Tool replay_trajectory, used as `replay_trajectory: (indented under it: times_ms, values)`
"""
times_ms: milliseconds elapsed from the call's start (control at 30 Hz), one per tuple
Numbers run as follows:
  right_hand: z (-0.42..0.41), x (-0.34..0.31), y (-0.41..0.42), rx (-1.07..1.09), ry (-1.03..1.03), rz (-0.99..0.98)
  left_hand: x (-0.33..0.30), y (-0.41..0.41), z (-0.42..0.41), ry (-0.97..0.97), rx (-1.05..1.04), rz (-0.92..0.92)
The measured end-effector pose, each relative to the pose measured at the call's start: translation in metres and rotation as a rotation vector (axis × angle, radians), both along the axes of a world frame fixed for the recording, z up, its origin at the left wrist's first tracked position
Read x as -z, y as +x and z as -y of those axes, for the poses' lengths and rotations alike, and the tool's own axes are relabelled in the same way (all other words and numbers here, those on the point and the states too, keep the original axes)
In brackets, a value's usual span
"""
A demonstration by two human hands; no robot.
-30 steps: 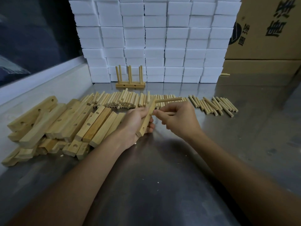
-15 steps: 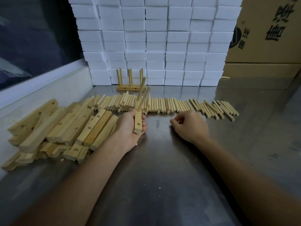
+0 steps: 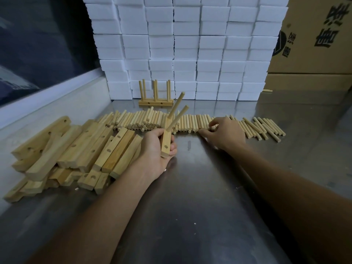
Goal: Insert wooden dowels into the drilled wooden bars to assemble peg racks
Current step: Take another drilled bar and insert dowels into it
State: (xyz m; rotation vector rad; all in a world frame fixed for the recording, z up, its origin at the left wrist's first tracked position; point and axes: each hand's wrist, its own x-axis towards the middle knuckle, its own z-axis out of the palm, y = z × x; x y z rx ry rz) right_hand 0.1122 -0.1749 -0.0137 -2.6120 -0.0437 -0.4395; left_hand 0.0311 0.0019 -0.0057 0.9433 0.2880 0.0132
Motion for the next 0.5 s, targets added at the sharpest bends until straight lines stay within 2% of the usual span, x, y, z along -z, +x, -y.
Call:
replay_trajectory:
  times_ms: [500]
  values:
    - [-0.0037, -0.0041, -0.0028, -0.018, -0.042, 0.065, 0.0015, 0.0010, 0.0002, 0.021, 0.016, 0.022]
